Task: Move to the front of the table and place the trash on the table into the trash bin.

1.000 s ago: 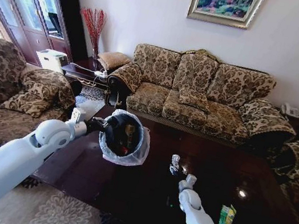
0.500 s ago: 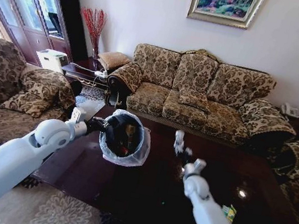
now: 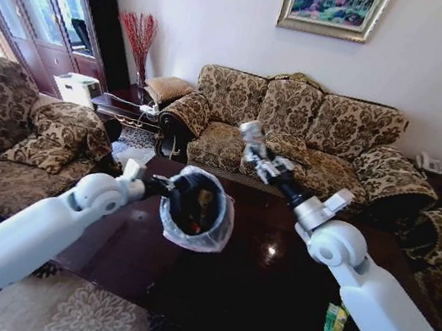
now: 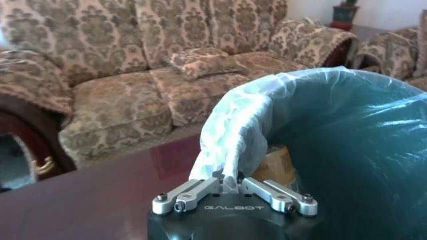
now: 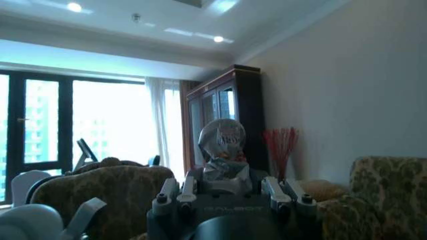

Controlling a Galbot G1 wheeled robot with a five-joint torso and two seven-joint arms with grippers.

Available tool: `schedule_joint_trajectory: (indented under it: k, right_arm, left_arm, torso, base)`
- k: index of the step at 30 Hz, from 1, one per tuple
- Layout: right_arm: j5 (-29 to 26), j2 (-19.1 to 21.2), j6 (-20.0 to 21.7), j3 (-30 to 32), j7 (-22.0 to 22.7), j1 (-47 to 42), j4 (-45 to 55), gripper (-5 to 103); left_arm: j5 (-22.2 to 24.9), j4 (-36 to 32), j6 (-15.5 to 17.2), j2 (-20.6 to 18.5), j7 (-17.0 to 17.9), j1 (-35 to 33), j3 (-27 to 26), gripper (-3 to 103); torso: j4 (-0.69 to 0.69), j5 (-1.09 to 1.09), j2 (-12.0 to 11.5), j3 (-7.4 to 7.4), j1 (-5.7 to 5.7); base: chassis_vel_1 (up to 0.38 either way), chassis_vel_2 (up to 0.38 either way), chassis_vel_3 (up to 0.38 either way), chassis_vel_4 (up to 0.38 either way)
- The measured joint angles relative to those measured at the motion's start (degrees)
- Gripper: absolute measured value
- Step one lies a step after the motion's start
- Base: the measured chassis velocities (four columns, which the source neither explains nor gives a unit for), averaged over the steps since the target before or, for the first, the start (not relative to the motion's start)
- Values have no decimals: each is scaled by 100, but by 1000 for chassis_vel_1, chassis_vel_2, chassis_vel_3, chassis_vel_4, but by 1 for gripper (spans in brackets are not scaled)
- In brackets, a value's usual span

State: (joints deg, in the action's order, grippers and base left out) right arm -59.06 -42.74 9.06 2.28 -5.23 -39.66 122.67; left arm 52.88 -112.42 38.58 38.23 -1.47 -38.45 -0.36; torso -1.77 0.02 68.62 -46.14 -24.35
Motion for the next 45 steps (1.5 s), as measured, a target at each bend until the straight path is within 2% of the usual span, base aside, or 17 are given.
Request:
schedule_joint_trajectory:
  k: [3,7,15,19,24,25,30,31,33,34,35,37,39,41,42,44,45]
  right_arm:
    - [33,-11,115,-299,-189,130,9,44]
    - [432,-12,182,-665,-458,68,-79,44]
    - [1032,280,283,-460,-937,-307,-118,44]
    - [1117,296,348,-447,-943,-300,-93,43]
    - [1134,292,348,-459,-923,-305,-59,65]
    - [1134,292,348,-459,-923,-305,-59,65]
    - [1082,258,305,-474,-775,-298,4,86]
    - [1082,258,305,-474,-775,-298,4,86]
    - [1025,255,278,-463,-623,-298,62,91]
    - [932,239,253,-370,-422,-316,145,99]
    - [932,239,253,-370,-422,-316,145,99]
    - [770,218,193,-172,71,-371,302,99]
    - [590,237,65,145,971,-546,494,100]
    - [591,240,28,238,1181,-613,519,100]
    - [598,231,-4,590,1538,-874,601,100]
    - [672,145,191,1475,1855,-1615,794,100]
    - [672,145,191,1475,1855,-1615,794,100]
  left_arm:
    - [22,156,23,133,26,313,307,0]
    - [118,332,60,271,62,644,603,0]
    - [126,406,63,232,46,646,556,0]
    - [130,394,62,208,37,615,506,0]
    - [140,333,51,170,32,567,433,0]
    - [140,333,51,170,32,567,433,0]
    - [139,299,34,148,34,492,363,0]
    - [139,299,34,148,34,492,363,0]
    - [139,276,34,148,39,469,349,0]
    - [134,261,34,151,41,434,313,0]
    - [134,261,34,151,41,434,313,0]
    - [87,239,33,155,40,335,209,0]
    - [-79,118,-80,67,16,-34,-124,0]
    - [-123,76,-126,33,12,-160,-236,0]
    - [-218,-2,-260,-33,18,-394,-426,0]
    - [-393,-111,-524,-111,29,-724,-642,0]
    - [-393,-111,-524,-111,29,-724,-642,0]
  torso:
    - [1,-3,0,0,0]
    - [0,-1,0,0,-1]
    - [1,-2,0,0,0]
    - [0,-2,0,0,0]
    - [0,-2,0,0,0]
    - [0,-2,0,0,0]
    - [0,-3,0,1,0]
    - [0,-3,0,1,0]
    - [0,-2,0,0,0]
    - [0,-3,0,0,0]
    - [0,-3,0,0,0]
    - [0,-2,0,1,0]
    - [3,-4,0,1,0]
    - [1,-3,0,1,0]
    - [-4,-3,0,1,0]
    - [-6,-3,0,1,0]
    - [-6,-3,0,1,0]
  base:
    - [0,0,0,0]
    - [0,0,0,0]
    - [0,0,0,0]
    - [0,0,0,0]
    - [0,0,0,0]
    - [0,0,0,0]
    - [0,0,0,0]
    - [0,0,0,0]
    - [0,0,0,0]
    - [0,0,0,0]
    - [0,0,0,0]
    - [0,0,0,0]
    - [0,0,0,0]
    - [0,0,0,0]
    - [0,0,0,0]
    - [0,0,0,0]
    - [0,0,0,0]
